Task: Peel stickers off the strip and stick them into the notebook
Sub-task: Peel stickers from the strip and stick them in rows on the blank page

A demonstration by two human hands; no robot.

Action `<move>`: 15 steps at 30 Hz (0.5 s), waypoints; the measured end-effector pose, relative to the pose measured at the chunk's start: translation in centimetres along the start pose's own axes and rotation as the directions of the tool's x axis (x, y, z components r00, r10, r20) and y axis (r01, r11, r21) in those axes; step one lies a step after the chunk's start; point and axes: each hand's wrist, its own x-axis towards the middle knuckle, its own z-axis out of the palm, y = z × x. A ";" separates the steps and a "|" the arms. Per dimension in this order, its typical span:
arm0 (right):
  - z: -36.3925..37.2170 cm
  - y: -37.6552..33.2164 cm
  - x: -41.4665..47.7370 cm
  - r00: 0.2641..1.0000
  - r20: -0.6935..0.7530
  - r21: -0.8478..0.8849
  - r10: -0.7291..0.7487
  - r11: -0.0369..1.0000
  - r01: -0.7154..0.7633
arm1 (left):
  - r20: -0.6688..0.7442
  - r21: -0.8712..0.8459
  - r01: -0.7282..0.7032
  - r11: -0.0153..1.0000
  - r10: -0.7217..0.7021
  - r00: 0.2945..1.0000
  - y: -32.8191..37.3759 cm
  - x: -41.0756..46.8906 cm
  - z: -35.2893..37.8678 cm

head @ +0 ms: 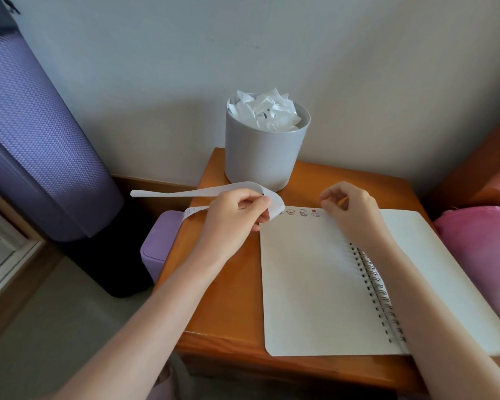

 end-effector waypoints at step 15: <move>0.0 -4.7 -2.1 0.925 0.317 0.456 -0.208 0.889 0.043 | -0.025 -0.157 -0.011 0.988 0.007 1.000 0.2 0.3 -0.1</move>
